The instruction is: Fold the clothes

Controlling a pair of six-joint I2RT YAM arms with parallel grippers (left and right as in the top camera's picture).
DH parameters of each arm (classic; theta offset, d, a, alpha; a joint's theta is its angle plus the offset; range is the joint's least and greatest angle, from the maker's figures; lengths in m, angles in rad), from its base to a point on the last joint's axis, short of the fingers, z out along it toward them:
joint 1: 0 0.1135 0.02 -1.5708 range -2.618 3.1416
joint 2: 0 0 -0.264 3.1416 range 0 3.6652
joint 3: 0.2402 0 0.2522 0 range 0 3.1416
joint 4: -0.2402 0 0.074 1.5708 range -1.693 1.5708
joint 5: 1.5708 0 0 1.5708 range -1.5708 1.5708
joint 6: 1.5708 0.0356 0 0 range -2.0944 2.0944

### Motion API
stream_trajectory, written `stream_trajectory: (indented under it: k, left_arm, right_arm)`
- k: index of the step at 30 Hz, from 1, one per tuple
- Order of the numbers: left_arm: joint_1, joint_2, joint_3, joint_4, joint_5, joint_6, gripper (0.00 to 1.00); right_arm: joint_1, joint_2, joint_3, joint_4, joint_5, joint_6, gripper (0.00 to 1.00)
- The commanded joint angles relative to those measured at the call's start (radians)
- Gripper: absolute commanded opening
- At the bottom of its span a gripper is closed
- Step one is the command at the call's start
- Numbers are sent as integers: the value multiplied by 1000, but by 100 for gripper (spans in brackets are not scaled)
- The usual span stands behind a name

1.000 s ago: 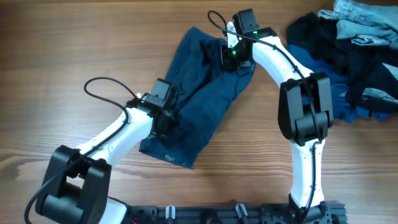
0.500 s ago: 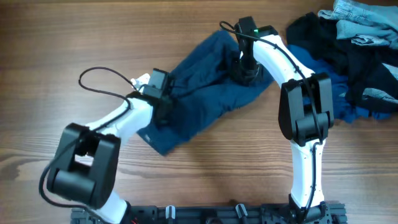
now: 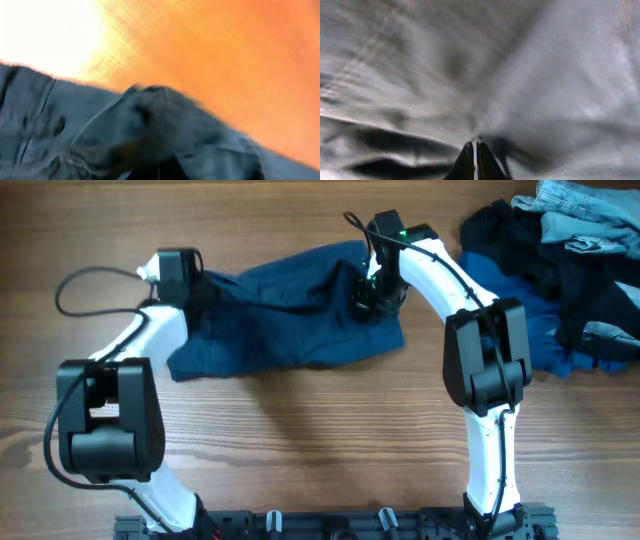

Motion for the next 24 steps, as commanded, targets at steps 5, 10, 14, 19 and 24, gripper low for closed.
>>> stream_trajectory:
  k: [5,10,14,19,24]
  left_arm:
    - [2,-2,249,-288,296,190,21]
    - [3,-19,298,-497,369,225,35]
    - [1,-27,298,-664,476,272,33]
    - [-41,-11,297,-692,338,345,33]
    - [-33,21,297,-655,287,341,23]
  right_arm:
    - [-2,-50,-5,266,-290,-220,4]
    - [-4,-49,-6,347,-346,-238,4]
    - [-4,-49,-6,426,-359,-270,9]
    - [-5,-23,-6,496,-322,-265,13]
    - [2,-69,-5,418,-355,-355,6]
